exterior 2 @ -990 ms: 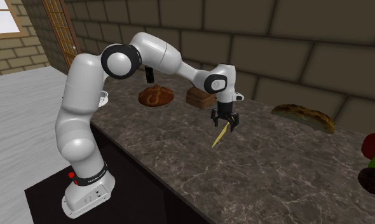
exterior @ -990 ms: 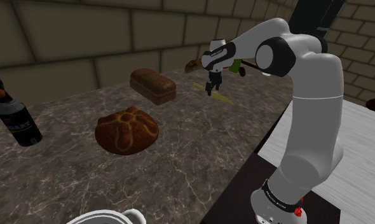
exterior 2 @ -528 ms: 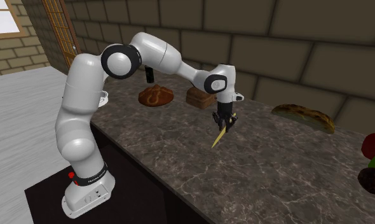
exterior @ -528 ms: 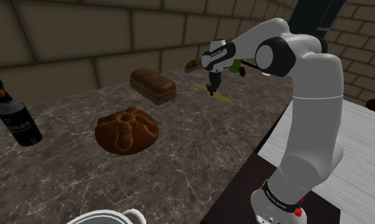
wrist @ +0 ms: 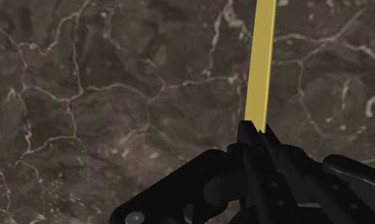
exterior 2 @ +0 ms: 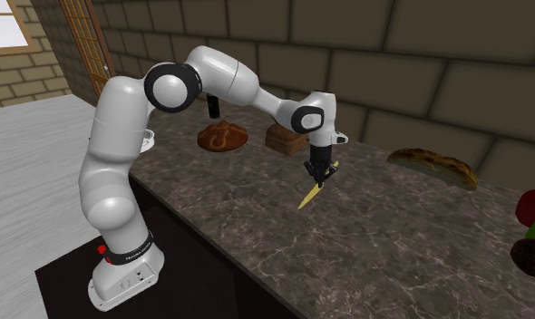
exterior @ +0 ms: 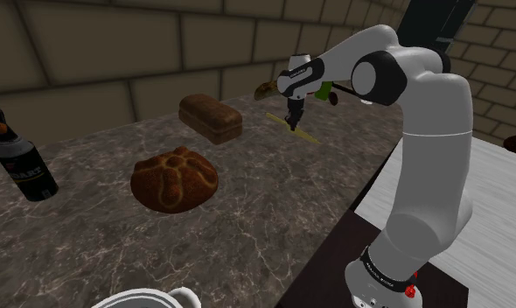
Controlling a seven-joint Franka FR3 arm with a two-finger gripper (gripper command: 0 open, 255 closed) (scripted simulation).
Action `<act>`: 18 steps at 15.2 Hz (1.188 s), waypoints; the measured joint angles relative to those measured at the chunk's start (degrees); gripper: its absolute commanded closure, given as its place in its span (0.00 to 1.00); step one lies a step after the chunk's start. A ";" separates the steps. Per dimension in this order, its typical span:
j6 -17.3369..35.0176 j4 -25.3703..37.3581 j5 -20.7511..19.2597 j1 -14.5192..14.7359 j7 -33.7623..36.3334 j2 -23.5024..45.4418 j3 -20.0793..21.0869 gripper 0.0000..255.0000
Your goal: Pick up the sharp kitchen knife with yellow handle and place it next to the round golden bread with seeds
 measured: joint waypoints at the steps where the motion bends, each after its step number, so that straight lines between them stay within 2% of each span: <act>1: 0.00 0.00 0.00 0.00 0.00 0.01 0.00 0.00; 5: 5.23 -8.54 -0.67 0.32 -0.75 -7.35 -0.59 0.00; 12: 9.94 -11.08 0.03 -0.30 -1.37 -5.80 -0.41 0.00; 18: 10.41 -11.12 0.17 -0.42 -1.50 -5.38 -0.37 0.00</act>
